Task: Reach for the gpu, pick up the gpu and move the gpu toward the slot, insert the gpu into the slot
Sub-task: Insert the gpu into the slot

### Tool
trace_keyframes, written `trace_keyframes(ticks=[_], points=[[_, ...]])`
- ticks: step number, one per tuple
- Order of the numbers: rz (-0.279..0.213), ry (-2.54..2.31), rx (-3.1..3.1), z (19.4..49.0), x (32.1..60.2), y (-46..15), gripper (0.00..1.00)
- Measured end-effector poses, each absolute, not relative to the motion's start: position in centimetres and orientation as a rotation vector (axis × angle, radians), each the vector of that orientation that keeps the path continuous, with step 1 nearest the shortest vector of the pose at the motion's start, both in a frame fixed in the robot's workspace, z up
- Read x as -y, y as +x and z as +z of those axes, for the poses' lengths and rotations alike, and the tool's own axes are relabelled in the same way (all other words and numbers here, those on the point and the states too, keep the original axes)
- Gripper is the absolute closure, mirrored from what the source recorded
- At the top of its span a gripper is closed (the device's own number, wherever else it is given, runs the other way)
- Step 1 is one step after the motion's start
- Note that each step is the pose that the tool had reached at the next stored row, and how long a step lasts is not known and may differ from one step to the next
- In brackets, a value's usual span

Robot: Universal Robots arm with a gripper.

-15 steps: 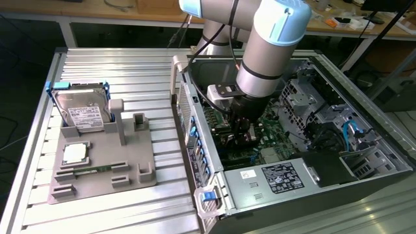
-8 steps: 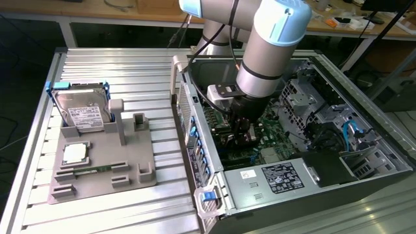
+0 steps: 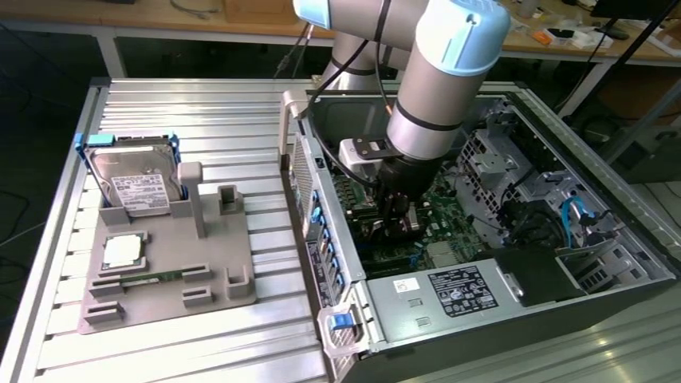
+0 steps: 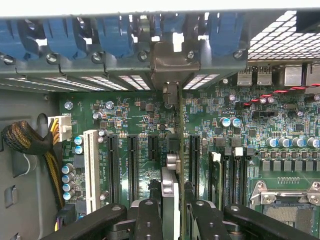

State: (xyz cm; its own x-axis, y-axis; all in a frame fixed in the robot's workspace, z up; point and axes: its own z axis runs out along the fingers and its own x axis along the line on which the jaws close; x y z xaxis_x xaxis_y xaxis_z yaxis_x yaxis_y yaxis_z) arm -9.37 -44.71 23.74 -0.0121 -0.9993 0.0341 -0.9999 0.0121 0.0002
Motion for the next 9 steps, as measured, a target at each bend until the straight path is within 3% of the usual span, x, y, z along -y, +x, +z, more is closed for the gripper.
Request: trace_keyframes(ticks=[7,9], points=[[0.036,2.191,2.218,23.71,44.69,-9.37,0.73],[0.036,2.191,2.22,23.66,44.69,-9.4,0.67]])
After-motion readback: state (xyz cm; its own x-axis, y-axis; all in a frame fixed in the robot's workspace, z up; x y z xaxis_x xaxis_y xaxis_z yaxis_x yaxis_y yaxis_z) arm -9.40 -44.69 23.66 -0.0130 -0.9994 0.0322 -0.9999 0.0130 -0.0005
